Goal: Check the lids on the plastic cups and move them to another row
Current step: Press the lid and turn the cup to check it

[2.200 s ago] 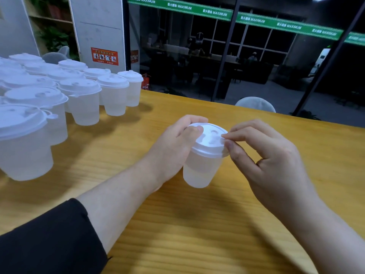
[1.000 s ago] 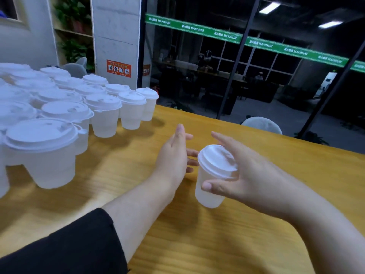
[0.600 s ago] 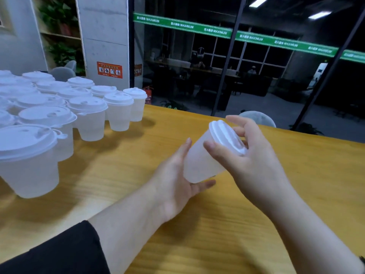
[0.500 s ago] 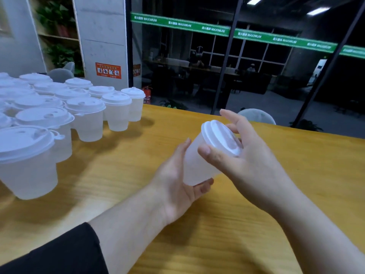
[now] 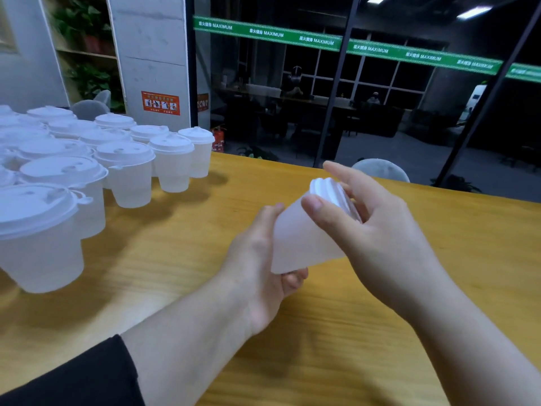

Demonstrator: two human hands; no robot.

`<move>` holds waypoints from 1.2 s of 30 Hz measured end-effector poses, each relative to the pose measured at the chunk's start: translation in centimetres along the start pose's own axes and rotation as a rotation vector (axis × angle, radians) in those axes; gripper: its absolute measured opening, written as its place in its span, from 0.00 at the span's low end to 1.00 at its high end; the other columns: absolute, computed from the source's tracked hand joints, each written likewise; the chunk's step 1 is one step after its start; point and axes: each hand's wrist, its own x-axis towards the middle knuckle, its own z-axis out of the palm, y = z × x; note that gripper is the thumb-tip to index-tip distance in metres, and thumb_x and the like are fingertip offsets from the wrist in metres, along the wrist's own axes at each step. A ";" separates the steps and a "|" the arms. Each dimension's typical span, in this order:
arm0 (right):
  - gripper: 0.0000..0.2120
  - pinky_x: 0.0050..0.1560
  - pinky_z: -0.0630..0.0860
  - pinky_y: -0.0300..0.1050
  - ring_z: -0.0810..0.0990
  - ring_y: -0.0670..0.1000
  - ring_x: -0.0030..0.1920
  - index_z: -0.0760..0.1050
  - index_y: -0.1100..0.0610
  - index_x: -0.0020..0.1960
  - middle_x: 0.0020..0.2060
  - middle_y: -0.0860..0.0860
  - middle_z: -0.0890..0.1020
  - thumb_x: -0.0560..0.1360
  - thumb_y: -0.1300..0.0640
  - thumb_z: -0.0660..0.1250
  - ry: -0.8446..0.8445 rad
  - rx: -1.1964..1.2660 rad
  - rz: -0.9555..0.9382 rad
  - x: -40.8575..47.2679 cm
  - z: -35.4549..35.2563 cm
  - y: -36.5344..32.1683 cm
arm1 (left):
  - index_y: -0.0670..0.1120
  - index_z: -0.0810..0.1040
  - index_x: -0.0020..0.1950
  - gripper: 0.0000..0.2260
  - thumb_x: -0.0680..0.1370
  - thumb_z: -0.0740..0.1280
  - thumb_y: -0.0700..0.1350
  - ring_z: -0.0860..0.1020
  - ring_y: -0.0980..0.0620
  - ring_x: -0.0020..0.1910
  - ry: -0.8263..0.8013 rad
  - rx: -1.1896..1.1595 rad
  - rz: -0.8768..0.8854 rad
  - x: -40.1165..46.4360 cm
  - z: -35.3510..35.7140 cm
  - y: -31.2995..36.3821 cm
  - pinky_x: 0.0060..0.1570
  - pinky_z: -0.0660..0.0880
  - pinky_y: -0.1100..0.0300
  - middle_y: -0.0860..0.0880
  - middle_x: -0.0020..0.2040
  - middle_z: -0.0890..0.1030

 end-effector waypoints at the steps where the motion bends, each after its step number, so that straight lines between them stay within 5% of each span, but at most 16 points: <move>1: 0.37 0.62 0.71 0.35 0.71 0.33 0.69 0.67 0.33 0.74 0.68 0.34 0.76 0.67 0.26 0.69 -0.046 -0.009 -0.001 -0.1 -0.2 -0.1 | 0.48 0.83 0.49 0.12 0.80 0.67 0.55 0.72 0.49 0.26 -0.040 0.009 -0.071 -0.1 -0.2 0.2 0.26 0.64 0.61 0.48 0.35 0.81; 5: 0.33 0.59 0.72 0.36 0.73 0.34 0.65 0.70 0.32 0.71 0.64 0.33 0.77 0.66 0.30 0.70 -0.069 -0.061 -0.025 -0.3 0.2 0.4 | 0.48 0.84 0.49 0.12 0.79 0.66 0.54 0.71 0.49 0.26 -0.068 0.044 -0.132 0.3 -0.7 0.2 0.23 0.63 0.63 0.48 0.34 0.80; 12: 0.27 0.50 0.78 0.34 0.82 0.39 0.57 0.76 0.40 0.67 0.56 0.37 0.84 0.69 0.38 0.71 0.093 0.191 -0.038 0.1 1.0 0.5 | 0.46 0.80 0.47 0.16 0.81 0.66 0.58 0.71 0.51 0.24 0.080 0.047 0.235 0.7 0.0 -0.4 0.24 0.63 0.61 0.50 0.31 0.77; 15: 0.30 0.60 0.80 0.57 0.83 0.49 0.58 0.76 0.41 0.68 0.56 0.43 0.84 0.67 0.34 0.71 0.138 0.330 0.006 0.2 1.4 1.2 | 0.45 0.77 0.49 0.17 0.82 0.65 0.59 0.71 0.50 0.26 0.095 0.168 0.419 0.8 -0.1 -0.2 0.25 0.64 0.60 0.48 0.36 0.76; 17: 0.32 0.66 0.77 0.63 0.81 0.51 0.63 0.74 0.39 0.70 0.61 0.45 0.83 0.68 0.32 0.70 0.129 0.382 0.034 0.3 1.8 1.8 | 0.45 0.75 0.49 0.17 0.82 0.65 0.59 0.72 0.50 0.28 0.097 0.242 0.484 1.2 -0.4 -0.2 0.25 0.65 0.59 0.47 0.38 0.76; 21: 0.36 0.70 0.74 0.56 0.75 0.44 0.68 0.67 0.35 0.75 0.69 0.38 0.76 0.70 0.24 0.65 0.035 0.244 0.153 0.1 2.1 2.0 | 0.43 0.78 0.54 0.19 0.81 0.67 0.60 0.74 0.47 0.31 0.067 0.188 0.325 2.0 -1.7 -0.2 0.29 0.69 0.57 0.46 0.40 0.78; 24: 0.36 0.71 0.73 0.52 0.74 0.42 0.68 0.65 0.41 0.79 0.71 0.39 0.73 0.74 0.30 0.62 0.022 0.168 0.238 -1.3 1.8 1.1 | 0.43 0.80 0.56 0.20 0.79 0.69 0.60 0.77 0.46 0.36 0.103 0.212 0.230 1.2 -1.7 0.1 0.31 0.73 0.56 0.45 0.43 0.80; 29: 0.10 0.60 0.80 0.58 0.83 0.53 0.55 0.79 0.40 0.59 0.52 0.45 0.86 0.84 0.44 0.60 0.084 0.232 0.237 -4.3 -0.7 -1.2 | 0.48 0.78 0.51 0.22 0.76 0.68 0.66 0.77 0.48 0.36 0.136 0.672 0.641 -2.4 1.2 3.4 0.36 0.73 0.54 0.47 0.44 0.81; 32: 0.15 0.62 0.80 0.59 0.83 0.49 0.59 0.81 0.45 0.62 0.55 0.45 0.86 0.85 0.43 0.57 0.079 0.594 0.320 -6.5 -2.4 -3.4 | 0.51 0.77 0.54 0.17 0.81 0.62 0.64 0.78 0.48 0.47 0.134 1.136 0.878 -5.6 4.6 7.1 0.43 0.73 0.52 0.51 0.47 0.80; 36: 0.23 0.60 0.80 0.61 0.85 0.55 0.58 0.80 0.56 0.64 0.56 0.53 0.87 0.84 0.40 0.59 0.191 1.034 0.517 -8.4 -4.6 -4.8 | 0.52 0.78 0.56 0.17 0.82 0.60 0.64 0.77 0.50 0.46 -0.050 1.722 0.976 -10.5 11.0 11.2 0.41 0.70 0.54 0.53 0.46 0.79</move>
